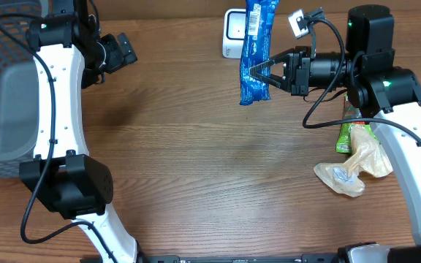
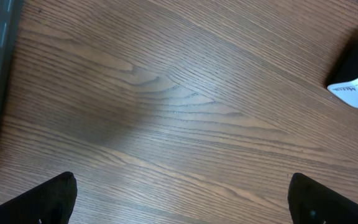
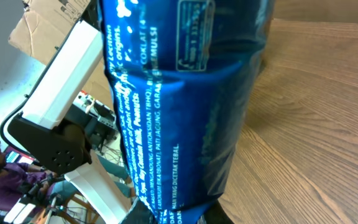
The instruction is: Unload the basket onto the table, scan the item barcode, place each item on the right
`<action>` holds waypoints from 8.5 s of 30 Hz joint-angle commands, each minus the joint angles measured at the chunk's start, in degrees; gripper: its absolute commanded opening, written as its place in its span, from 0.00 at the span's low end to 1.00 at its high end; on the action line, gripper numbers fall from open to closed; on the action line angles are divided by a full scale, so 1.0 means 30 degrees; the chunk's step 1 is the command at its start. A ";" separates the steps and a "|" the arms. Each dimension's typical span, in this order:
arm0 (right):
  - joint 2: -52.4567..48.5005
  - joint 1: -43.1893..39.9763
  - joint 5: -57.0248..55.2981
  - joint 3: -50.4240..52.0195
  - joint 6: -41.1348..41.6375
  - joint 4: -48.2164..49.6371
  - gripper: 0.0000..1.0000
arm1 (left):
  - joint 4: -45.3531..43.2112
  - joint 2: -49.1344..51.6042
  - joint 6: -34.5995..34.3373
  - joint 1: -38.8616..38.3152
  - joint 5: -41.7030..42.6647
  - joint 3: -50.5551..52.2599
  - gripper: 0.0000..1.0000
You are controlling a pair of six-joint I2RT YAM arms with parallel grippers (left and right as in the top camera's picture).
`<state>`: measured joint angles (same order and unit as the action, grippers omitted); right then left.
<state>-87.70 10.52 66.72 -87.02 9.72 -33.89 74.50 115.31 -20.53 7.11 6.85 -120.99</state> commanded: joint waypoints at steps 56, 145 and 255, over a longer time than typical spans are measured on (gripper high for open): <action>-1.2706 0.3818 -3.3805 -0.0517 -2.3773 2.0050 0.04 | -0.0051 0.0066 0.0423 -0.0058 0.0066 0.0066 1.00; -0.0452 -1.2437 -1.5693 0.4779 1.2670 -0.5821 0.34 | -0.0051 0.0066 0.0423 -0.0058 0.0066 0.0066 1.00; 2.9179 -0.2208 -2.5660 2.7919 0.2186 0.7825 1.00 | -0.0051 0.0066 0.0423 -0.0058 0.0066 0.0066 1.00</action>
<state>-0.75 3.53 -9.45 -3.25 16.45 -10.68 74.35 115.31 -20.53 7.11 6.85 -120.99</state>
